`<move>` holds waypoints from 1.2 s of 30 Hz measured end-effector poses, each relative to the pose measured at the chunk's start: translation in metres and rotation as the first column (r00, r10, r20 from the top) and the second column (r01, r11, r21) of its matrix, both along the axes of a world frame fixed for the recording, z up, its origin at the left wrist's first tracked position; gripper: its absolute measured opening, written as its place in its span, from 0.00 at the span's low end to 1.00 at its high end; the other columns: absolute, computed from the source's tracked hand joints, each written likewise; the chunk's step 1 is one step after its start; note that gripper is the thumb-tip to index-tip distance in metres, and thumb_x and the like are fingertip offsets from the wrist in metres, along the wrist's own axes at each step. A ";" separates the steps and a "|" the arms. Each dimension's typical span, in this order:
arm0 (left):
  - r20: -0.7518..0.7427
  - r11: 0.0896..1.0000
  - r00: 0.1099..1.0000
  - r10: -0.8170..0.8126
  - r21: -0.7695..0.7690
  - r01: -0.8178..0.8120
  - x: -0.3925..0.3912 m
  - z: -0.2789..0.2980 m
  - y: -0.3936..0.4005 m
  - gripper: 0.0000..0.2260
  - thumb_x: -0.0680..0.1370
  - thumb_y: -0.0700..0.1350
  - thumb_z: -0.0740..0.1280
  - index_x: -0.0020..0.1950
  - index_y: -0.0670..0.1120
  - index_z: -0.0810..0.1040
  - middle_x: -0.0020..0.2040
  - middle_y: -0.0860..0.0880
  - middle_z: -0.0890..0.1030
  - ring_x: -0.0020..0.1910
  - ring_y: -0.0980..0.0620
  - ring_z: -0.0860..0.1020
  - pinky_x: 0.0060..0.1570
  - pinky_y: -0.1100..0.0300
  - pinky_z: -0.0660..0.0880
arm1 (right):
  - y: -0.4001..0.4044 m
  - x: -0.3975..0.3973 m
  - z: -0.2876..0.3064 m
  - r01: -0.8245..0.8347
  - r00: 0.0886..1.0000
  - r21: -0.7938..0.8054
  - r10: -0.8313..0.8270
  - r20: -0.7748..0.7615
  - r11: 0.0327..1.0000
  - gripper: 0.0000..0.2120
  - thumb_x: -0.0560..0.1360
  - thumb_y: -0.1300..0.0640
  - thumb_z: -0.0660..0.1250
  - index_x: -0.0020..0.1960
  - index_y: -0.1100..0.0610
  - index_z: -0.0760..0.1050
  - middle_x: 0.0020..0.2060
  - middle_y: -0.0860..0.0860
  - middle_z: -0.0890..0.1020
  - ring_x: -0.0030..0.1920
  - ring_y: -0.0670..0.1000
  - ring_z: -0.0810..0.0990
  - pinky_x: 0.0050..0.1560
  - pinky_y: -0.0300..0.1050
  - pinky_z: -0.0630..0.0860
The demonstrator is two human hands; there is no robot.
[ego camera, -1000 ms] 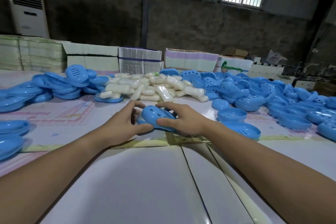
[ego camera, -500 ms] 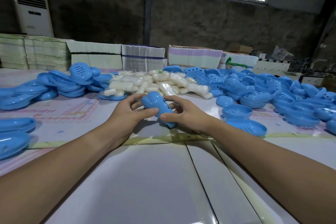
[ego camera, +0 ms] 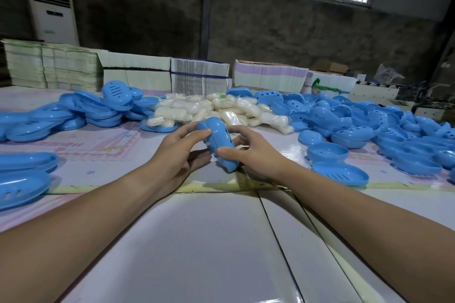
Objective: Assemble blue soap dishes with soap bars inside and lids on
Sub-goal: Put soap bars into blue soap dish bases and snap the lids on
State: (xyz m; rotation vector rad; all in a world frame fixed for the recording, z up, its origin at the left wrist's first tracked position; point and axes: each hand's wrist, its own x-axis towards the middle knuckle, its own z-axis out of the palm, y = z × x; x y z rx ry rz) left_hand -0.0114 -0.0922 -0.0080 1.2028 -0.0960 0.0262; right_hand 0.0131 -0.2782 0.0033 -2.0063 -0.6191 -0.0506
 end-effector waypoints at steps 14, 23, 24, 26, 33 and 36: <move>-0.032 0.998 0.998 0.059 -0.015 -0.059 0.001 0.000 0.000 0.09 0.80 0.44 0.67 0.59 0.45 0.81 0.54 0.42 0.85 0.46 0.39 0.86 0.50 0.46 0.83 | 0.000 0.003 0.006 -0.049 0.981 0.076 0.062 -0.186 0.996 0.24 0.72 0.46 0.73 0.65 0.48 0.71 0.46 0.54 0.82 0.43 0.48 0.83 0.41 0.40 0.78; -0.005 1.000 1.000 -0.015 -0.015 0.015 -0.002 0.001 -0.001 0.11 0.82 0.41 0.63 0.63 0.43 0.79 0.58 0.42 0.84 0.52 0.36 0.85 0.55 0.44 0.81 | -0.002 0.002 0.006 -0.026 0.983 0.028 0.031 -0.179 0.999 0.25 0.68 0.41 0.74 0.62 0.46 0.73 0.49 0.54 0.84 0.45 0.50 0.85 0.41 0.41 0.79; 0.004 1.000 1.000 -0.023 -0.017 0.023 -0.003 0.001 -0.002 0.11 0.82 0.41 0.63 0.63 0.44 0.79 0.58 0.42 0.84 0.52 0.37 0.85 0.54 0.45 0.82 | -0.002 0.001 0.006 -0.007 0.992 -0.017 0.005 -0.126 1.000 0.24 0.68 0.40 0.74 0.61 0.43 0.73 0.47 0.54 0.82 0.44 0.49 0.84 0.41 0.41 0.80; 0.031 0.999 0.998 -0.049 -0.012 0.049 -0.005 0.001 -0.002 0.11 0.83 0.41 0.63 0.64 0.45 0.79 0.58 0.43 0.85 0.52 0.39 0.85 0.54 0.48 0.82 | -0.001 0.000 0.004 0.011 0.998 -0.041 -0.013 -0.062 0.999 0.21 0.70 0.40 0.74 0.59 0.41 0.72 0.45 0.55 0.80 0.43 0.49 0.83 0.44 0.42 0.81; 0.072 0.986 0.983 -0.169 0.007 0.169 -0.009 0.002 -0.003 0.12 0.83 0.43 0.63 0.67 0.48 0.78 0.58 0.44 0.85 0.55 0.44 0.85 0.49 0.56 0.83 | -0.006 -0.002 0.004 -0.024 0.997 0.003 0.024 -0.076 1.000 0.21 0.72 0.46 0.73 0.62 0.49 0.74 0.54 0.65 0.80 0.52 0.59 0.83 0.56 0.55 0.79; 0.083 0.980 0.977 -0.197 0.037 0.195 -0.010 0.003 -0.003 0.12 0.84 0.42 0.62 0.66 0.49 0.78 0.58 0.44 0.85 0.56 0.44 0.84 0.53 0.54 0.82 | -0.009 -0.002 0.005 -0.035 0.997 -0.015 0.034 -0.067 0.999 0.20 0.72 0.44 0.74 0.61 0.45 0.74 0.54 0.61 0.81 0.52 0.56 0.83 0.55 0.51 0.81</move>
